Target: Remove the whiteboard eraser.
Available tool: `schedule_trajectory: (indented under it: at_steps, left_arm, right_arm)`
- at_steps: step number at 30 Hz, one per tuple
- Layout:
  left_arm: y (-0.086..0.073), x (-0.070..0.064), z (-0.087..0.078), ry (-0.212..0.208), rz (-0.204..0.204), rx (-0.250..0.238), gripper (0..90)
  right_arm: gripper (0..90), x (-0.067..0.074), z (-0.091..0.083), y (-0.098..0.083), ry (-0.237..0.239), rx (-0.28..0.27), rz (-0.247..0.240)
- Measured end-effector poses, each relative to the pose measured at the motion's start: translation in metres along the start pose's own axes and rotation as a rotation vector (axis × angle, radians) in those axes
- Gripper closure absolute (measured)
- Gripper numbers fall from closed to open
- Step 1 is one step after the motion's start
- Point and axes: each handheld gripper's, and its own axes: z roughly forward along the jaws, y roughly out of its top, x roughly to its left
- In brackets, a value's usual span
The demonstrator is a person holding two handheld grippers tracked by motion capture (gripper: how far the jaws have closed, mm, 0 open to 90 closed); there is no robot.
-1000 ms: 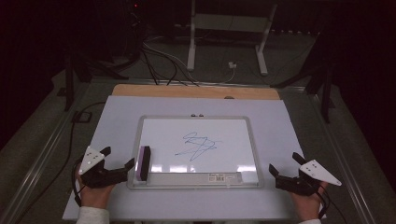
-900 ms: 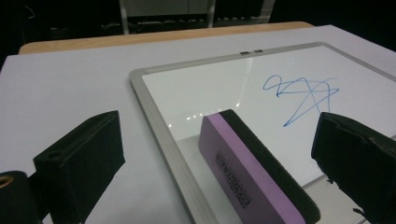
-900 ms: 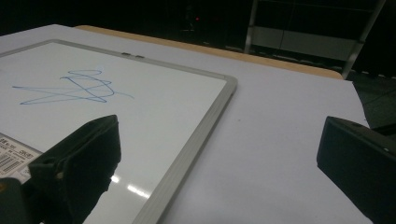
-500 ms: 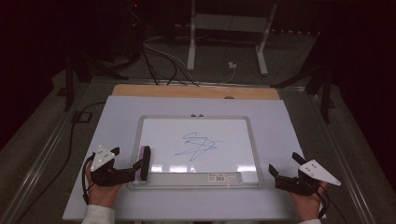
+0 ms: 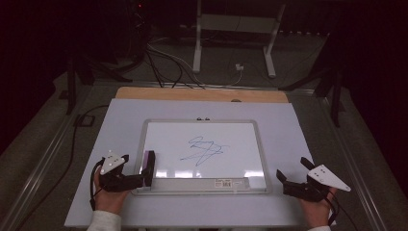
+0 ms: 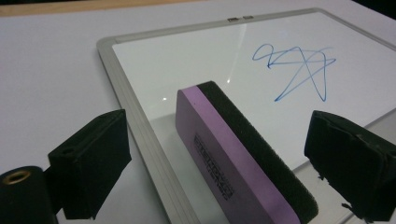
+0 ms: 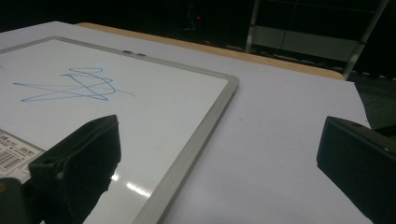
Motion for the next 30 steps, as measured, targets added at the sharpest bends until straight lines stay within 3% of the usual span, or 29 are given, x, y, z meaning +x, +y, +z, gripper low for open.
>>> schedule_trajectory:
  at_steps: [14, 30]
  left_arm:
    - [-0.0050, -0.0010, 0.0028, -0.025, -0.004, 0.052, 16.9]
    - [-0.0094, -0.0011, -0.0009, -0.030, -0.023, 0.067, 19.2]
  right_arm:
    - [0.4, 0.0007, 0.0005, 0.0001, 0.000, 0.002, -0.010]
    - [0.4, 0.0014, 0.0010, 0.0001, 0.001, 0.006, -0.012]
